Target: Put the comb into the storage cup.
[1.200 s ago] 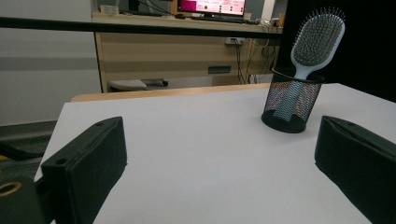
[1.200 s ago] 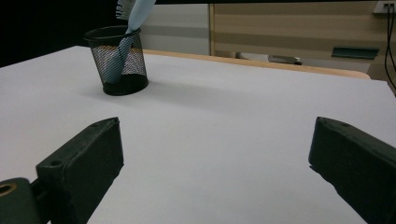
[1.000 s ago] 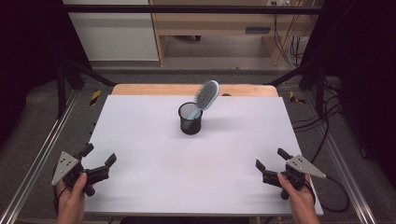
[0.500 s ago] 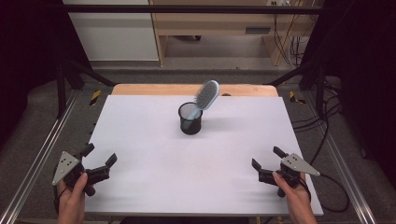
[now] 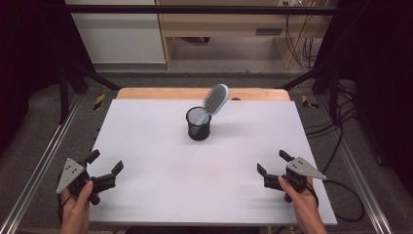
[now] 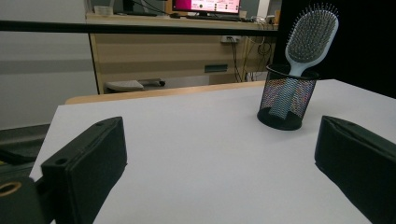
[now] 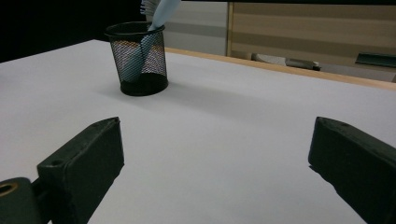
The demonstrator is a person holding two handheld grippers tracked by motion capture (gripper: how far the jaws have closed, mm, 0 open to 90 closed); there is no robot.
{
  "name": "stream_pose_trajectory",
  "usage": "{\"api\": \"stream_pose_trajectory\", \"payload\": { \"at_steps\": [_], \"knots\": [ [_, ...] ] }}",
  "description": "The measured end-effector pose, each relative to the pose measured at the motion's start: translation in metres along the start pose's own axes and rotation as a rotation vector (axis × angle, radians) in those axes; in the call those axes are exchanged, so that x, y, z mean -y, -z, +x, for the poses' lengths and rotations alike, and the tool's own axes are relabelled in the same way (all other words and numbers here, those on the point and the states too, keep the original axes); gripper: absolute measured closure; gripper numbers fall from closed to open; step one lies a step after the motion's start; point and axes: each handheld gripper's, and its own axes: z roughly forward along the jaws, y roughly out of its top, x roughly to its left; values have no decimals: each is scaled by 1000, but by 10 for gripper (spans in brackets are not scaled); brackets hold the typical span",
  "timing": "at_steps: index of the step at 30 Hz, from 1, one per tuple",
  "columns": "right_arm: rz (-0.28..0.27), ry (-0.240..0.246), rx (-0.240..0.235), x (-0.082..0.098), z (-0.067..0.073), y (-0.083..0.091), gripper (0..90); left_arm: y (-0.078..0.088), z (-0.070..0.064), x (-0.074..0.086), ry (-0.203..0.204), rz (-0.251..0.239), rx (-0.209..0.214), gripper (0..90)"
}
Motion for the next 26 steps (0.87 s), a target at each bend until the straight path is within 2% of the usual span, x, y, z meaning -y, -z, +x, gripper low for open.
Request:
{"api": "stream_pose_trajectory", "payload": {
  "at_steps": [16, 20, 26],
  "knots": [
    [0, 17, -42, -5, -2, -21, 37, -4, -5, 2, -12, 1, 29, 25],
    [-11, 29, -73, -5, 3, -25, 38, -3, -6, 4, -11, 8, 35, 25],
    [-47, 27, -118, -6, 8, -21, 38, -2, -9, 3, 7, -3, 53, 25]
  ]
}}
